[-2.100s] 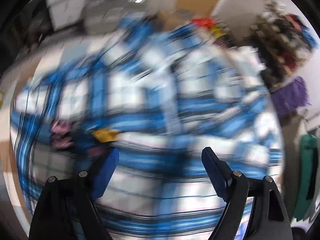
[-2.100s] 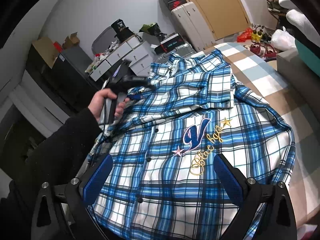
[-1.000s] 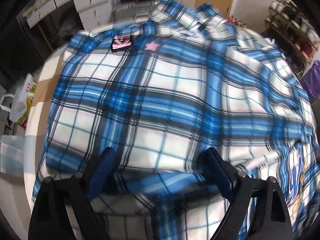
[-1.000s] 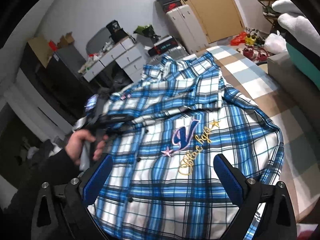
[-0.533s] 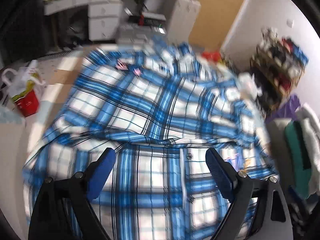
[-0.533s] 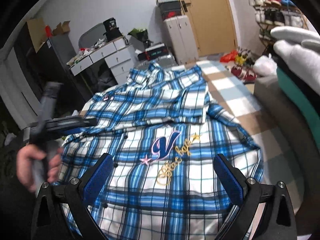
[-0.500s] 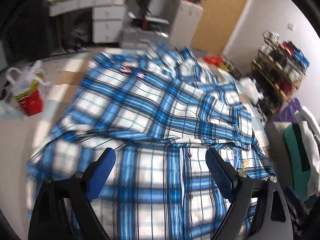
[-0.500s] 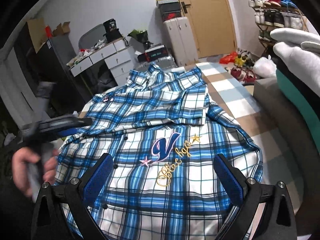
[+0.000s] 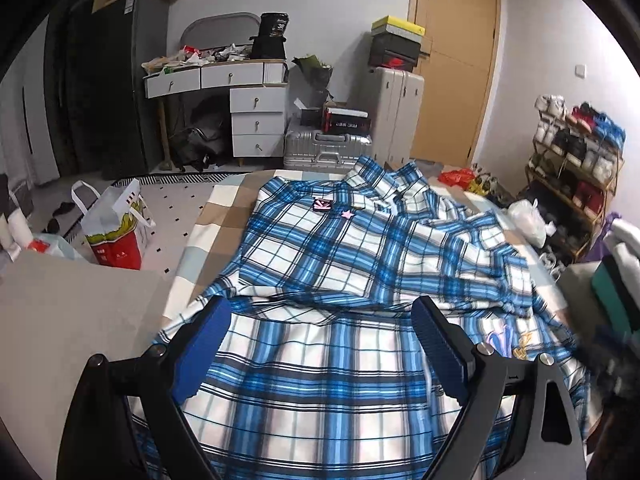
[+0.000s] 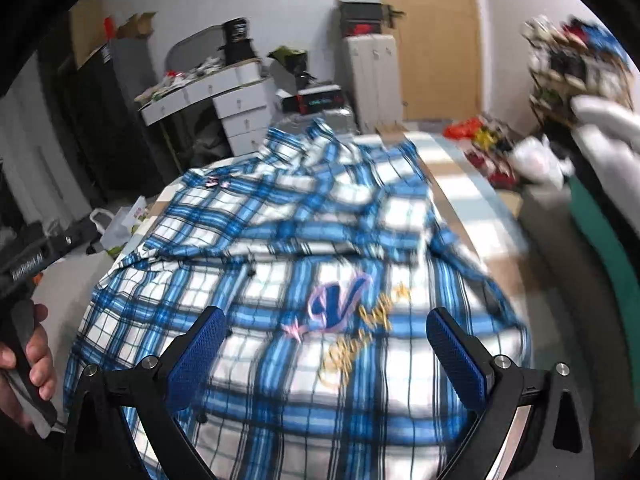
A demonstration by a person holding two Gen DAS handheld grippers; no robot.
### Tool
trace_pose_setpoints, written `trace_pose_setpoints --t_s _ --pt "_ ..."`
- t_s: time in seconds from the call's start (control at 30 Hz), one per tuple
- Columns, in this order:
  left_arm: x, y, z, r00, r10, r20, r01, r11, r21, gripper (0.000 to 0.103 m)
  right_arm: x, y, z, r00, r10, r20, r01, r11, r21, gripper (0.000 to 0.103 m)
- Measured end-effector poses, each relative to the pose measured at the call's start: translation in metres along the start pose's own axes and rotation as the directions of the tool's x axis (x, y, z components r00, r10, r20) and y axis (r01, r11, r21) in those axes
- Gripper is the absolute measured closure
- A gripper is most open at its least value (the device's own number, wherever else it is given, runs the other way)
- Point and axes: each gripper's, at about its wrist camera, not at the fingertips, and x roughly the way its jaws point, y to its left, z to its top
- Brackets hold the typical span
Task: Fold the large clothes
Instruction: 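Move the right tool to the shirt collar, then grasp the shirt collar with the right tool and lift it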
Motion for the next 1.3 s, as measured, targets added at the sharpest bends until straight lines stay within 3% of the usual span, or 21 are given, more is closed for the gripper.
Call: trace_pose_setpoints --t_s 0.23,0.4,0.57,0.73,0.83,0.93,1.03,1.07,1.13,1.2,1.27,1.3 --pt "0.001 0.018 0.009 1.0 0.001 0.004 0.0 1.0 -0.013 0.014 0.046 0.015 0.099 0.999 0.004 -0.034 -0.005 0.999 -0.044 0.001" --pt "0.012 0.021 0.009 0.998 0.056 -0.024 -0.056 0.998 0.008 0.014 0.122 0.02 0.171 0.992 -0.088 -0.085 0.079 0.992 -0.102 0.001" --pt "0.026 0.022 0.005 0.994 0.043 -0.104 -0.044 0.999 -0.009 0.014 0.203 0.008 0.223 0.974 -0.165 -0.153 0.154 0.985 -0.083 0.001" --pt "0.034 0.017 0.007 0.984 0.02 -0.177 -0.023 1.0 -0.016 0.014 0.291 -0.016 0.27 0.963 -0.162 -0.217 0.177 0.983 0.049 0.002" --pt "0.033 0.018 0.009 0.983 -0.021 -0.184 0.011 0.998 -0.055 0.014 0.33 -0.029 0.287 0.965 -0.13 -0.229 0.164 0.977 0.134 0.003" --pt "0.042 0.012 0.007 0.972 -0.04 -0.233 0.032 0.999 -0.036 0.014 0.36 -0.038 0.295 0.966 -0.112 -0.235 0.154 0.973 0.171 0.005" --pt "0.052 0.006 0.002 0.956 -0.046 -0.289 0.04 0.999 -0.025 0.014 0.391 -0.038 0.299 0.964 -0.042 -0.263 0.101 0.972 0.214 0.017" --pt "0.053 0.005 0.002 0.952 -0.053 -0.3 0.047 0.999 -0.028 0.014 0.394 -0.037 0.3 0.963 -0.026 -0.27 0.088 0.972 0.219 0.025" --pt "0.052 0.002 0.0 0.949 -0.07 -0.306 0.064 0.997 -0.031 0.014 0.403 -0.027 0.303 0.954 -0.002 -0.3 0.06 0.981 0.184 0.035" --pt "0.049 -0.001 -0.001 0.954 -0.051 -0.296 0.049 0.999 -0.012 0.014 0.402 -0.015 0.3 0.953 -0.037 -0.302 0.073 0.991 0.109 0.072" --pt "0.046 -0.002 0.0 0.959 -0.029 -0.282 0.032 0.999 0.006 0.014 0.396 -0.004 0.29 0.944 -0.056 -0.325 0.071 0.997 0.035 0.095" --pt "0.044 -0.003 0.0 0.962 -0.028 -0.271 0.032 0.999 0.009 0.014 0.39 -0.001 0.285 0.944 -0.054 -0.326 0.062 0.998 0.013 0.097"
